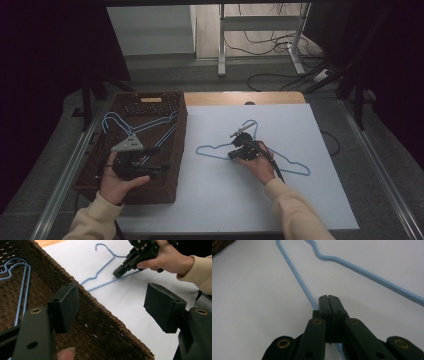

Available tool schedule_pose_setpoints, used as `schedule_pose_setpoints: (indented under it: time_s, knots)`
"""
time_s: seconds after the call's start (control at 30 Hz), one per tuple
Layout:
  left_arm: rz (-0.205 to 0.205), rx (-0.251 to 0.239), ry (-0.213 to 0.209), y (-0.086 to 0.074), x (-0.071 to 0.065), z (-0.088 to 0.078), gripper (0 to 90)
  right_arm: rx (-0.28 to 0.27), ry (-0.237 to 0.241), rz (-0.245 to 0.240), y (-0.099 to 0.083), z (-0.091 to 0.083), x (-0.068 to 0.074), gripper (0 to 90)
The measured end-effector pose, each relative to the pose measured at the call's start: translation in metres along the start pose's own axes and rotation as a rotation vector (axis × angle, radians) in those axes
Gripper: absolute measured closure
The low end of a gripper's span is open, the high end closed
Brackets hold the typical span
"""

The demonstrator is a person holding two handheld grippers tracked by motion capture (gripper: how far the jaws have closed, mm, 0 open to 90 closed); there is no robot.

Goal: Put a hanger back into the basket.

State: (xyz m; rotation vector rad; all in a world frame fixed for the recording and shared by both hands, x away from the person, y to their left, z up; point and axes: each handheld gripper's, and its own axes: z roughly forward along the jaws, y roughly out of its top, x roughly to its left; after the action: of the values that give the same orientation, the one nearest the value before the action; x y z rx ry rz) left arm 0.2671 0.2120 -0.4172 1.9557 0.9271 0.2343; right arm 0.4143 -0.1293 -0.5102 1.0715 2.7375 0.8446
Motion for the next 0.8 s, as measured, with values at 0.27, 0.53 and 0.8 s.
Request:
schedule_pose_setpoints:
  time_s: [0.27,0.53,0.8]
  knots:
    - [-0.004,0.000,0.000,0.000,0.001,-0.001,27.8,0.037,0.084,-0.030,-0.024,-0.013,0.018,90.0]
    - [-0.002,0.005,-0.006,0.001,-0.002,0.002,27.7,0.065,0.130,-0.049,-0.056,-0.031,0.035,90.0]
    - [0.004,0.008,-0.009,0.001,-0.004,0.003,27.7,0.094,0.159,-0.061,-0.071,-0.039,0.039,90.0]
